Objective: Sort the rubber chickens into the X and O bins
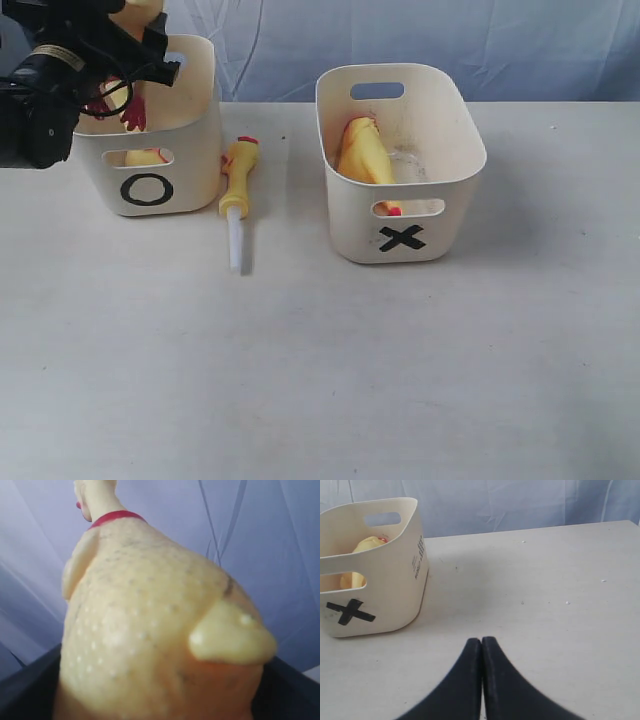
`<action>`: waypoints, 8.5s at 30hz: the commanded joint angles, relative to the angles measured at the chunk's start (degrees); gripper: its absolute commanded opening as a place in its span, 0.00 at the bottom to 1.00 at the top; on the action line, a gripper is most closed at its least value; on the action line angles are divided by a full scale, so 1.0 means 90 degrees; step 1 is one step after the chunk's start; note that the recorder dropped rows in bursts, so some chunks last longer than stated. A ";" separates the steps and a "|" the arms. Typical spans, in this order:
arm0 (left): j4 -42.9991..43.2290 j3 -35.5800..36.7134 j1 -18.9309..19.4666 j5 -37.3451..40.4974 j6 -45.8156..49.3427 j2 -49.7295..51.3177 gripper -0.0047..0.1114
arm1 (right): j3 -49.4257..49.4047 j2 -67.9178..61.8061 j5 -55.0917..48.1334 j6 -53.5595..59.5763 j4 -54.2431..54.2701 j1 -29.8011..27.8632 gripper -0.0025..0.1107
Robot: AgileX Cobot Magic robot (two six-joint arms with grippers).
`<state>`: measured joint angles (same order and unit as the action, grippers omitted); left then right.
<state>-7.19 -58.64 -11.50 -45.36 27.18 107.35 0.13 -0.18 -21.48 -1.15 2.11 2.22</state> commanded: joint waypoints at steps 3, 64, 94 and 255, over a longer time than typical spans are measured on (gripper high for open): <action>-0.0727 -0.0041 -0.0009 -0.0200 -0.0074 -0.0145 0.70 | -0.0015 0.0020 0.0078 0.0000 -0.0001 0.0021 0.02; 0.5366 -0.0041 -0.2300 0.5491 -0.9525 0.0918 0.69 | -0.0015 0.0020 0.0065 0.0000 -0.0001 0.0021 0.02; 0.5323 -0.0019 -0.2480 0.7363 -0.8778 0.0455 0.61 | -0.0015 0.0020 0.0062 0.0000 0.0001 0.0021 0.02; 0.4213 0.2987 0.0041 0.7180 -0.6453 -0.9444 0.04 | -0.0015 0.0020 0.0079 0.0000 -0.0002 0.0021 0.02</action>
<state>32.67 -35.33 -12.40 20.49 -30.97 26.64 0.13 -0.18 -21.48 -1.14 2.11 2.22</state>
